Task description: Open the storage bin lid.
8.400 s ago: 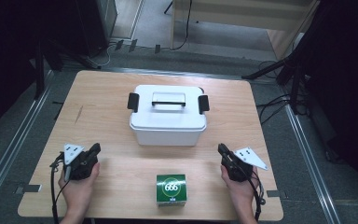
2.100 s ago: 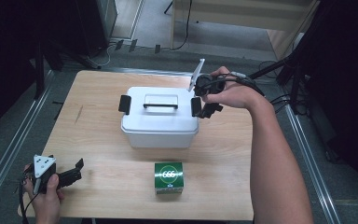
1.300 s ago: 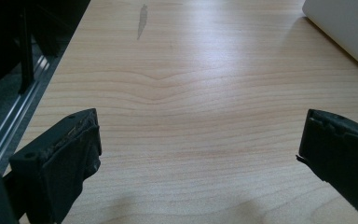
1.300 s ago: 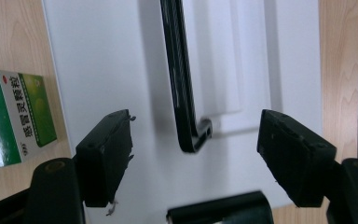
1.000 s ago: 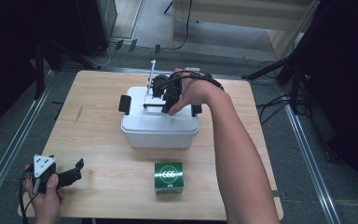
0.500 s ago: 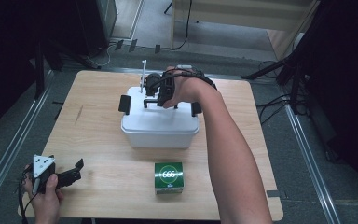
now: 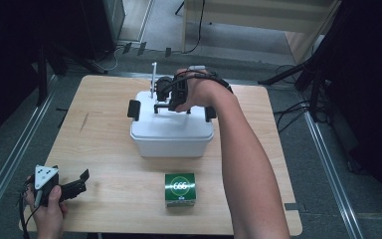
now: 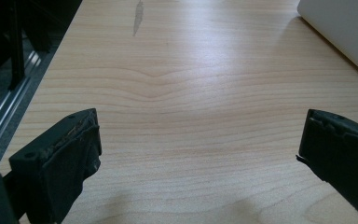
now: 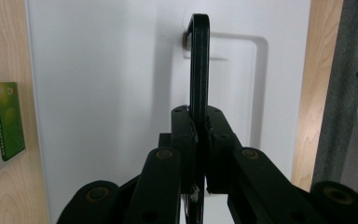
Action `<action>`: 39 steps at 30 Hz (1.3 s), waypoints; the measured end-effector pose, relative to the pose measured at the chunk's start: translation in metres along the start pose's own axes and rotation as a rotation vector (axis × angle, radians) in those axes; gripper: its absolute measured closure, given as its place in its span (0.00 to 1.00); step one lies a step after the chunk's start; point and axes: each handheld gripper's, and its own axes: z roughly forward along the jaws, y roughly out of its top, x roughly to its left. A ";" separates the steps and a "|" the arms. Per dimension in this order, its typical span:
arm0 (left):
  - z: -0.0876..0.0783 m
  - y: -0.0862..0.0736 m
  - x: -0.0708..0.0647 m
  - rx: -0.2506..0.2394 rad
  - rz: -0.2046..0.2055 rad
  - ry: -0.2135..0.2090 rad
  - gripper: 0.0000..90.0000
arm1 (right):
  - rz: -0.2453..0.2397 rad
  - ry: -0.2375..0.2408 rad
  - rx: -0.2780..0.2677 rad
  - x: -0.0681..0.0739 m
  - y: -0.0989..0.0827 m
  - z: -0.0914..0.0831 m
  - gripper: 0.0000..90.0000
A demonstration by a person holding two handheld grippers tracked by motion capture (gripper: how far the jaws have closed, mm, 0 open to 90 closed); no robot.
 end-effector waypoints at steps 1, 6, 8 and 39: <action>0.000 0.000 0.000 0.002 0.002 0.000 0.00 | 0.003 -0.001 0.001 0.000 0.000 -0.002 0.94; 0.000 0.000 0.001 0.001 0.000 -0.002 0.00 | -0.006 -0.015 -0.007 0.000 0.000 -0.014 0.95; 0.000 0.000 0.000 0.001 -0.001 -0.002 0.00 | -0.006 -0.034 -0.009 -0.001 0.000 -0.019 0.95; 0.001 0.000 -0.002 0.000 0.015 0.004 0.00 | 0.046 -0.088 -0.023 0.022 -0.093 -0.079 0.95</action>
